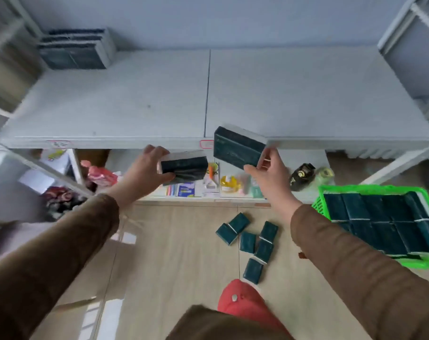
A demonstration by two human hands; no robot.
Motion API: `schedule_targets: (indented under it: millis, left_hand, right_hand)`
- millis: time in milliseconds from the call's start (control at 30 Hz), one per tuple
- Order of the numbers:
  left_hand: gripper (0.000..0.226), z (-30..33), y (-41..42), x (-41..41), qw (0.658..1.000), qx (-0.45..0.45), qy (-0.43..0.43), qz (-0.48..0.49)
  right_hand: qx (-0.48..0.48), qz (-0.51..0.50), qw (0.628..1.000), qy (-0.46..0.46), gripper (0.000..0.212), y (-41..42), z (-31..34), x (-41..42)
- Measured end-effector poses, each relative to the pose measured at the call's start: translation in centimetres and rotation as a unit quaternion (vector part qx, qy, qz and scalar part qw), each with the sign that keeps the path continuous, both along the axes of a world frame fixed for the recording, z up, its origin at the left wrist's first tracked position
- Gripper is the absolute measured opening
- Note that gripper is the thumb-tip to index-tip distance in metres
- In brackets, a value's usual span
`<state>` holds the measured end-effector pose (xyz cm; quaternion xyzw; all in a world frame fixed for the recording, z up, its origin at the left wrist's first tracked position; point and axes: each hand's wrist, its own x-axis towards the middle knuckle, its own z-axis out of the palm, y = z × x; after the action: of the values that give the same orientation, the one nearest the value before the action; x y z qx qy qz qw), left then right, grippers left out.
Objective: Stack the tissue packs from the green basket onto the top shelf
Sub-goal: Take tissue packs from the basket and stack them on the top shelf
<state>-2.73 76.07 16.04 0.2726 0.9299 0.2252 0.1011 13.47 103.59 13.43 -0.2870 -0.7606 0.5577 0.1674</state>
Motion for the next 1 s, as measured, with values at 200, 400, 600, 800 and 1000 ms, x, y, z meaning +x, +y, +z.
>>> schedule_targets:
  millis: [200, 400, 600, 800, 1000]
  left_hand:
    - [0.051, 3.3, -10.2, -8.6, 0.997, 0.023, 0.050, 0.054]
    - [0.050, 3.6, -15.2, -20.8, 0.992, 0.036, 0.077, 0.091]
    - [0.049, 3.4, -19.5, -34.7, 0.986, 0.020, 0.094, 0.133]
    - [0.049, 3.5, -22.9, -46.0, 0.981, -0.011, 0.098, 0.166]
    - [0.046, 2.4, -24.1, -54.5, 0.983, -0.017, 0.083, 0.163]
  right_hand:
    - [0.021, 0.062, 0.998, 0.015, 0.038, -7.5, 1.8, -11.2]
    - [0.023, 0.101, 0.994, 0.023, 0.038, -11.7, 0.9, -23.6]
    - [0.024, 0.156, 0.988, 0.000, 0.039, -14.8, 0.1, -38.0]
    - [0.056, 0.177, 0.982, -0.031, 0.043, -18.3, 0.0, -50.1]
    - [0.081, 0.190, 0.977, -0.048, 0.038, -21.4, -0.6, -57.5]
